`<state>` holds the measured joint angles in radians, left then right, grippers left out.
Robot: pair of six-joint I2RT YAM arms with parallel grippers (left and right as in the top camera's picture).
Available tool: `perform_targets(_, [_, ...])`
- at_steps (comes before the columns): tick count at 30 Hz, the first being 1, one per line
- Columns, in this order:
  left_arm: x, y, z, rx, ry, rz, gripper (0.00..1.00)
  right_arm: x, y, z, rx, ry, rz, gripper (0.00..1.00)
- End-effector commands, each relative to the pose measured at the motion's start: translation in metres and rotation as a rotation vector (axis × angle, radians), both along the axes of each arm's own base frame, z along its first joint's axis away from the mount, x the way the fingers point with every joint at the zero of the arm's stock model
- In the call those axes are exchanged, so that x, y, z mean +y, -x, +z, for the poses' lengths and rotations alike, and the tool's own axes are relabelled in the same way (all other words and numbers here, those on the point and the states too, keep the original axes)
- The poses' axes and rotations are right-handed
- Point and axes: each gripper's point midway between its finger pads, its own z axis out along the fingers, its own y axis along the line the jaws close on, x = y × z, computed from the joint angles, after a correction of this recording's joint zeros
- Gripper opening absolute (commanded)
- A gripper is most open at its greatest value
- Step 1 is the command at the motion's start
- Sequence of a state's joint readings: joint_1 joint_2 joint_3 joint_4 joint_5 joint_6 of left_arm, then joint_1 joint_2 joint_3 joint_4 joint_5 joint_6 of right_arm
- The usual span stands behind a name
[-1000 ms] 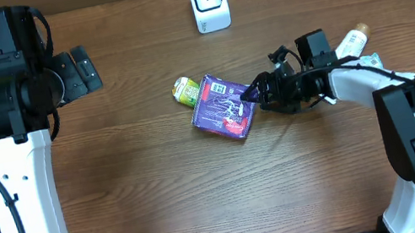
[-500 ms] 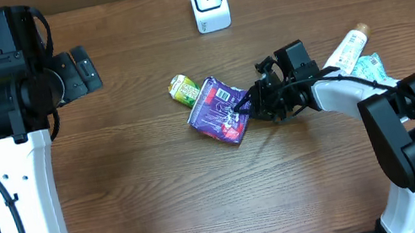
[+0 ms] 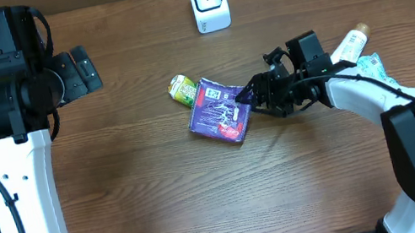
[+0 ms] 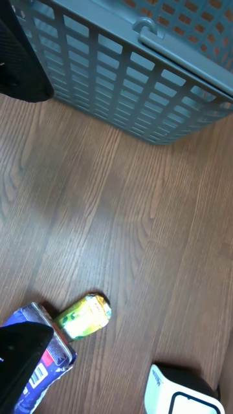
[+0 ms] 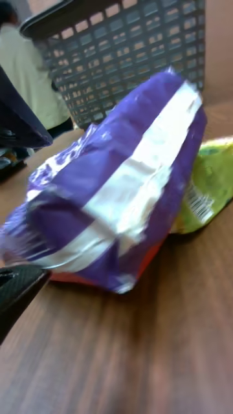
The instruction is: Scan the item barcode
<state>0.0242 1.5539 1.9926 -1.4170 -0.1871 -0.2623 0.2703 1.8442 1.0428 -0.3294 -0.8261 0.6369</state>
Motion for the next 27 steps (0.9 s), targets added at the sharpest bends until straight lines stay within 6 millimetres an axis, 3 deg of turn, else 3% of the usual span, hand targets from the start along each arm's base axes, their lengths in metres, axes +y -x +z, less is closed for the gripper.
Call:
perform_targets(1, [0.0, 0.003, 0.012, -0.043, 0.011, 0.011, 0.99, -0.005, 0.009, -0.008, 0.075, 0.08, -0.046, 0.55])
perform_targets(8, [0.0, 0.003, 0.012, -0.043, 0.011, 0.011, 1.0, 0.007, 0.039, -0.033, 0.14, 0.217, -0.032, 0.54])
perform_targets(11, [0.0, 0.003, 0.012, -0.043, 0.011, 0.011, 1.0, 0.01, 0.034, -0.042, 0.109, 0.254, -0.08, 0.58])
perform_targets(17, [0.0, 0.003, 0.012, -0.043, 0.011, 0.011, 1.0, 0.013, 0.022, -0.049, 0.063, 0.256, -0.155, 0.54])
perform_targets(19, [0.0, 0.002, 0.013, -0.043, 0.011, 0.011, 1.0, 0.013, 0.019, -0.048, 0.049, 0.253, -0.159, 0.45])
perform_targets(23, [0.0, 0.003, 0.012, -0.043, 0.011, 0.011, 1.0, 0.015, 0.021, -0.046, 0.037, 0.242, -0.133, 0.09])
perform_targets(27, [0.0, 0.002, 0.013, -0.043, 0.011, 0.011, 1.0, 0.02, 0.018, -0.03, -0.013, 0.21, -0.08, 0.04])
